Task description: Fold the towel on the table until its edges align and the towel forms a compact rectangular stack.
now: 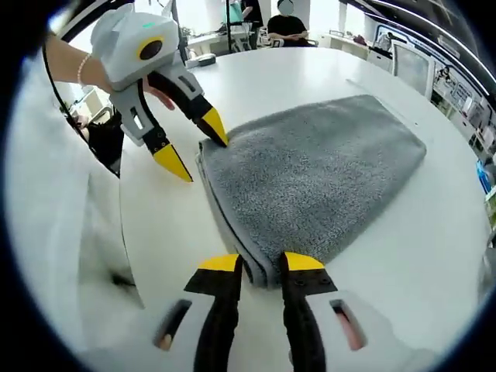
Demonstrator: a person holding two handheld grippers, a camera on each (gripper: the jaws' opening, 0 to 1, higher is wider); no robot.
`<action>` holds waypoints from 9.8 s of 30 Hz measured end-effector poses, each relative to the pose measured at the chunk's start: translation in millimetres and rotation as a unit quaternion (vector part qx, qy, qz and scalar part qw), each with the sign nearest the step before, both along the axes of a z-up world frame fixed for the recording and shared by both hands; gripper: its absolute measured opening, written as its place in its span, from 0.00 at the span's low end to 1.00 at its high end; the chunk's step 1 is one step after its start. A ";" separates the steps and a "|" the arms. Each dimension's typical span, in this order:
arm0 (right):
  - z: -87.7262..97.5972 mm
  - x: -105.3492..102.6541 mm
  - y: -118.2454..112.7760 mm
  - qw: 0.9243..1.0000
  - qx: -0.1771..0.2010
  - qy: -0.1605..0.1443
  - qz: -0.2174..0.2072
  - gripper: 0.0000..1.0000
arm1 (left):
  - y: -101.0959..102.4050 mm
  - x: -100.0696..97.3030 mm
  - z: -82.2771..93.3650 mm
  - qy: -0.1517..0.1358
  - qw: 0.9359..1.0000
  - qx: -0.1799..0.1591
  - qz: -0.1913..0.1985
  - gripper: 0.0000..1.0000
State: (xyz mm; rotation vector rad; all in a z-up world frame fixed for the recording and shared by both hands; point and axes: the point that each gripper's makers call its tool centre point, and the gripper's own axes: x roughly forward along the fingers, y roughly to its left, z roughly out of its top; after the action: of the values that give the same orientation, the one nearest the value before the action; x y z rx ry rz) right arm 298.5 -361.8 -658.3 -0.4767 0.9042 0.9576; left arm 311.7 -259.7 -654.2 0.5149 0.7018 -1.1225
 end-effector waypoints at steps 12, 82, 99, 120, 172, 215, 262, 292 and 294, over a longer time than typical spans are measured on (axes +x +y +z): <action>-4.2 6.5 -2.4 0.996 -0.054 -0.068 0.031 0.13 | -1.1 11.6 -0.2 -0.065 0.998 -0.013 0.018 0.21; 122.9 23.7 -10.9 0.997 0.063 -0.023 -0.025 0.04 | -5.9 23.8 130.7 -0.013 0.999 0.006 0.034 0.08; 150.7 55.9 -9.1 0.995 0.080 -0.051 -0.022 0.03 | -5.5 53.9 157.4 -0.036 0.998 -0.002 0.043 0.08; 172.9 118.8 -9.9 0.993 0.083 -0.073 -0.031 0.03 | -7.2 121.5 180.2 -0.068 0.996 0.000 0.063 0.08; 74.2 252.2 -16.4 0.992 0.042 0.015 -0.120 0.03 | -8.3 250.6 76.7 0.024 0.991 0.016 0.134 0.09; 52.5 266.7 -28.7 0.987 0.048 0.013 -0.154 0.13 | 19.4 248.1 42.3 0.045 0.979 0.034 0.198 0.11; 42.0 133.6 -34.5 0.980 0.081 0.049 -0.173 0.17 | -59.6 119.1 59.6 -0.008 0.996 -0.014 0.090 0.19; 20.0 113.5 -12.4 0.979 0.079 0.088 -0.167 0.00 | -68.2 105.0 44.8 0.007 0.997 -0.015 0.071 0.19; 21.5 114.6 -11.9 0.978 0.081 0.092 -0.169 0.00 | -68.3 104.8 45.4 0.006 0.997 -0.016 0.071 0.19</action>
State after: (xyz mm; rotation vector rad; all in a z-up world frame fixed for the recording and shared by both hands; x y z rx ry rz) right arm 413.1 -373.8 -636.8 -0.0900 1.0270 0.7619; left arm 416.5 -327.9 -608.8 0.4238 0.7187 -1.0042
